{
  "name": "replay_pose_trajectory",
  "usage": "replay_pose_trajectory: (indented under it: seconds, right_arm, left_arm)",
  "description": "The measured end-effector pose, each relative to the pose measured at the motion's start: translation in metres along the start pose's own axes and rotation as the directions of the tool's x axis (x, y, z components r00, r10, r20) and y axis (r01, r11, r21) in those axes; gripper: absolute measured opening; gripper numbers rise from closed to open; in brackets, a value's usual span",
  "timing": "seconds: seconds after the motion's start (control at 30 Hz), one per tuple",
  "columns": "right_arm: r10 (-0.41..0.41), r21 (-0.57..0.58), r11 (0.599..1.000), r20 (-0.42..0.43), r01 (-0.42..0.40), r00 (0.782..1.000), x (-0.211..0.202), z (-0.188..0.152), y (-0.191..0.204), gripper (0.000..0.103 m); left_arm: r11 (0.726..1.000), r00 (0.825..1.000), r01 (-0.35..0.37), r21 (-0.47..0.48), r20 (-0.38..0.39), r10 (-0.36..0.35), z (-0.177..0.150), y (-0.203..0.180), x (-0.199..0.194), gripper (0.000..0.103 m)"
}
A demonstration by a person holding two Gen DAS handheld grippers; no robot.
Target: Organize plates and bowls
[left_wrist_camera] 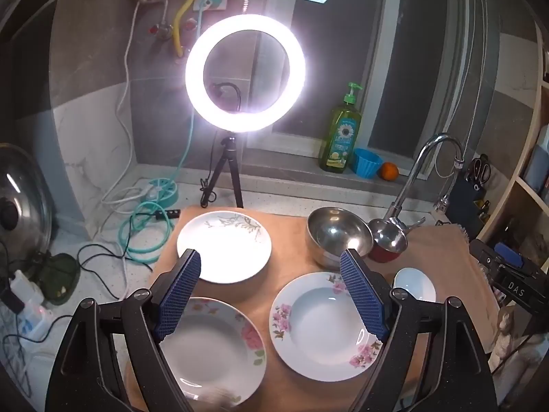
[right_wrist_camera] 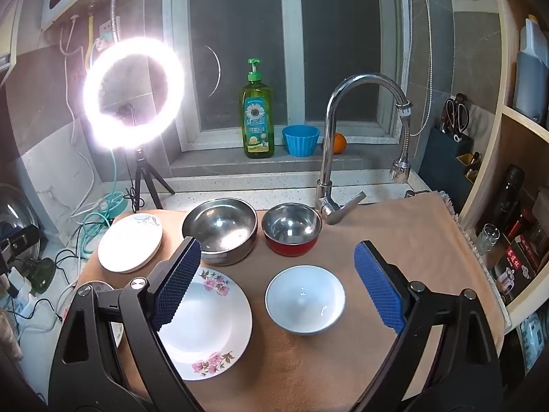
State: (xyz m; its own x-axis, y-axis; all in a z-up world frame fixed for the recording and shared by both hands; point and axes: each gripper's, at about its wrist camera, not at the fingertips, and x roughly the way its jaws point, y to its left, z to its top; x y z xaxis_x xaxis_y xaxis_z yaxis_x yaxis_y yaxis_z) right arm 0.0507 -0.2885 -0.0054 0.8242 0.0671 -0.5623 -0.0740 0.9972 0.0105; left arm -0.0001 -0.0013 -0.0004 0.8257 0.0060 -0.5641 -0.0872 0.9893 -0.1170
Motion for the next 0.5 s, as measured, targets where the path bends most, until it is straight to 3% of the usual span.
replay_pose_trajectory:
  seconds: [0.1, 0.2, 0.5]
  right_arm:
    - [0.012, 0.008, 1.0, 0.014, -0.012, 1.0, 0.0, -0.001, -0.001, 0.094]
    - [0.015, 0.002, 1.0, 0.003, -0.015, 1.0, 0.001, -0.002, -0.001, 0.094]
    - [0.011, 0.002, 1.0, 0.002, -0.011, 1.0, 0.004, 0.006, 0.002, 0.094]
  left_arm:
    - [1.0, 1.0, -0.016, 0.009, -0.001, 0.016, -0.003, -0.007, 0.0, 0.084]
    - [0.998, 1.0, 0.026, -0.051, -0.001, -0.026, -0.008, 0.008, 0.0, 0.084]
    - [1.0, 1.0, 0.0, -0.031, -0.002, 0.0, -0.005, 0.005, 0.004, 0.084]
